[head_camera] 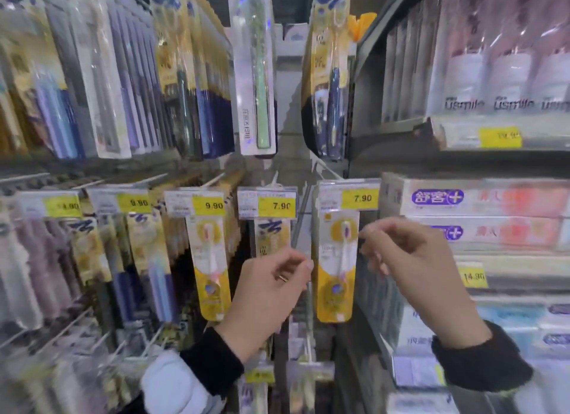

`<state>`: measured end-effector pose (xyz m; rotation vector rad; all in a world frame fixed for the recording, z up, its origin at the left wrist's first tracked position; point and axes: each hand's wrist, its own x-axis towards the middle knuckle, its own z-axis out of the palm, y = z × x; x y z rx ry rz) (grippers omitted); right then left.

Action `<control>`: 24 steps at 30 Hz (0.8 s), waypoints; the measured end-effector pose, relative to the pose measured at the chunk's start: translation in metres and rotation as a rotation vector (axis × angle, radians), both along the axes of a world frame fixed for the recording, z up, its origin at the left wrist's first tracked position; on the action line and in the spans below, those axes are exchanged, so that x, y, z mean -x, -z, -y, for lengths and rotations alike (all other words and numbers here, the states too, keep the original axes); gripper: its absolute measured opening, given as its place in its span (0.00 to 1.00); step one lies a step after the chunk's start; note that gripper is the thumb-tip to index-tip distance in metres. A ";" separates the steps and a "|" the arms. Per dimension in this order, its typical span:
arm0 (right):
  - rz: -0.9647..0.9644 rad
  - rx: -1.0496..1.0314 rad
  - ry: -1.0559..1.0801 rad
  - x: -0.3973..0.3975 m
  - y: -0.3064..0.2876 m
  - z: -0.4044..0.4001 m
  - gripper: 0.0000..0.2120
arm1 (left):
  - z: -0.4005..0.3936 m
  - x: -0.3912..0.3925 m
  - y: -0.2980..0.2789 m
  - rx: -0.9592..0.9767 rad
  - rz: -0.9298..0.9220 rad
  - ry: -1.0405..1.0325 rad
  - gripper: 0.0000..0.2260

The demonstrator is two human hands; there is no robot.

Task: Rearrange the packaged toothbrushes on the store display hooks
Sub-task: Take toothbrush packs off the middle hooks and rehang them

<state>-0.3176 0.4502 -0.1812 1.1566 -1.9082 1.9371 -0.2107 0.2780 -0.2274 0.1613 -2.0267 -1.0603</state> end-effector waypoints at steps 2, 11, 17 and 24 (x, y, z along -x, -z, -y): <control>0.072 -0.076 0.069 0.009 0.021 0.005 0.07 | 0.004 0.004 0.010 -0.021 -0.012 -0.069 0.04; 0.083 -0.217 0.273 0.029 0.062 0.028 0.16 | 0.020 0.007 0.017 -0.154 -0.075 -0.239 0.20; 0.059 -0.147 0.251 0.036 0.052 0.040 0.05 | 0.022 0.019 -0.002 -0.254 -0.066 -0.210 0.24; 0.105 -0.125 0.178 0.037 0.050 0.040 0.04 | 0.025 0.020 0.004 -0.256 -0.060 -0.229 0.23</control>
